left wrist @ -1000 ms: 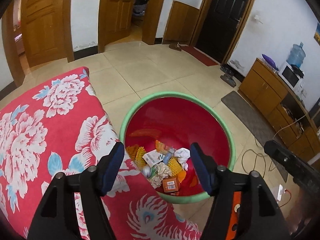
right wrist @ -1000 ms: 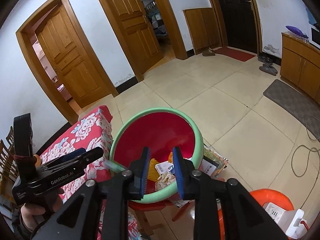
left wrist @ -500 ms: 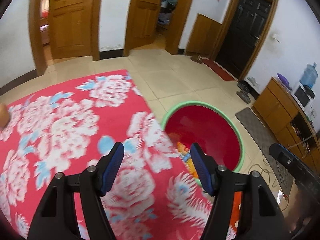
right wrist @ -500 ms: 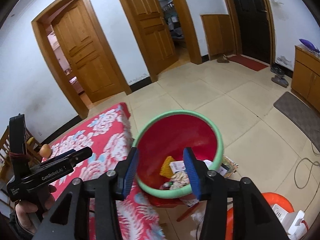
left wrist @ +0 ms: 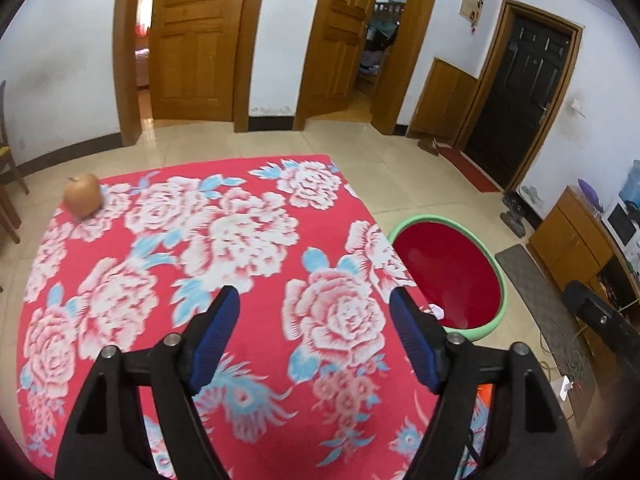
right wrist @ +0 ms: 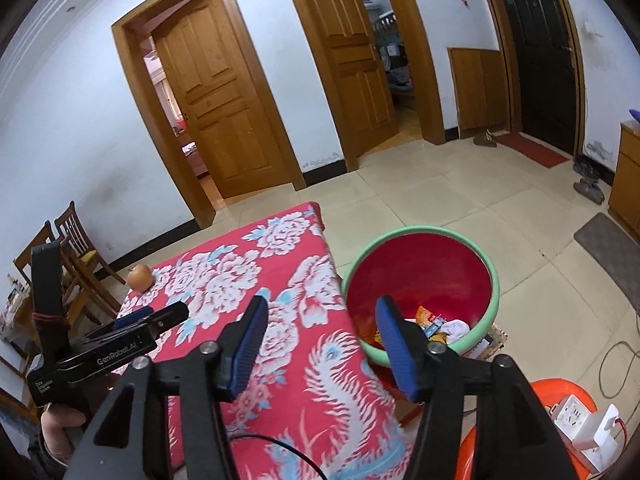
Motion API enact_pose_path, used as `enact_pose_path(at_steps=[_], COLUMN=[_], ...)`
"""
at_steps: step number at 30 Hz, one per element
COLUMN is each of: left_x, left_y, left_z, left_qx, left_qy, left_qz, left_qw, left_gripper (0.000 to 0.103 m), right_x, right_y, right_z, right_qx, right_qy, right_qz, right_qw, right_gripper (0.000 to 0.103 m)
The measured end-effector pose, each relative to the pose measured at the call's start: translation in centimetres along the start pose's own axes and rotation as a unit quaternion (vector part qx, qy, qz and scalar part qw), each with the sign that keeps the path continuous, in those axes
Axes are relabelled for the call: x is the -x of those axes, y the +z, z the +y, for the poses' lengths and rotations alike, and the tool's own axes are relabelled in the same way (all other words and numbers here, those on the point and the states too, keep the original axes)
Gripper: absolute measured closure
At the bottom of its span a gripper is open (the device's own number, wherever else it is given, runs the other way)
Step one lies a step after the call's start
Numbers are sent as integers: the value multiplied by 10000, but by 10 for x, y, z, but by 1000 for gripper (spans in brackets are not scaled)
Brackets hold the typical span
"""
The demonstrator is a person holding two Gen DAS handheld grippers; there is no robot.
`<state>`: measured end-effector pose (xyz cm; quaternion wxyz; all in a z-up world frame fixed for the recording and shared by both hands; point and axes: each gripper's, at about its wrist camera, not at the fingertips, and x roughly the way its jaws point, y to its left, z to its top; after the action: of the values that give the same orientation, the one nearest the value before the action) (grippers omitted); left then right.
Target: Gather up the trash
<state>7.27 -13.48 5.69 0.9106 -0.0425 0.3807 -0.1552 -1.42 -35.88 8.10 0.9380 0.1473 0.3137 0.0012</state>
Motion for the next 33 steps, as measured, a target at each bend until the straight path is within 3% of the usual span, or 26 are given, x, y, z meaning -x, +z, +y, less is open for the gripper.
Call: enact_pose_path(at_steps=[3,6,12,20,33], left_x=[15,29,48,68,71], left_y=[-5,-13,-34,-54,-78], left_z=[7,14,23,35,52], left_qx=[62,113,109,267,361], left_qy=[73,165,360,697,1078], left_qz=[-77,-164,-295,-570,-530], left_qw=[9999,9997,9989,9956,9921], left_gripper=[21,20,17,17,17], right_x=[8,13,20,22,21], right_y=[-5,-12,-32,-59,-87], right_z=[13,24,39,61,82], right_qx=[65,132,127,312,467], right_qy=[24,-40,-10,-32,-82], right_qz=[-44,-43,-103,-165,-208], right_qw=[10000,9999,9999,9994,9987], right_gripper=[37,25,15,13,8])
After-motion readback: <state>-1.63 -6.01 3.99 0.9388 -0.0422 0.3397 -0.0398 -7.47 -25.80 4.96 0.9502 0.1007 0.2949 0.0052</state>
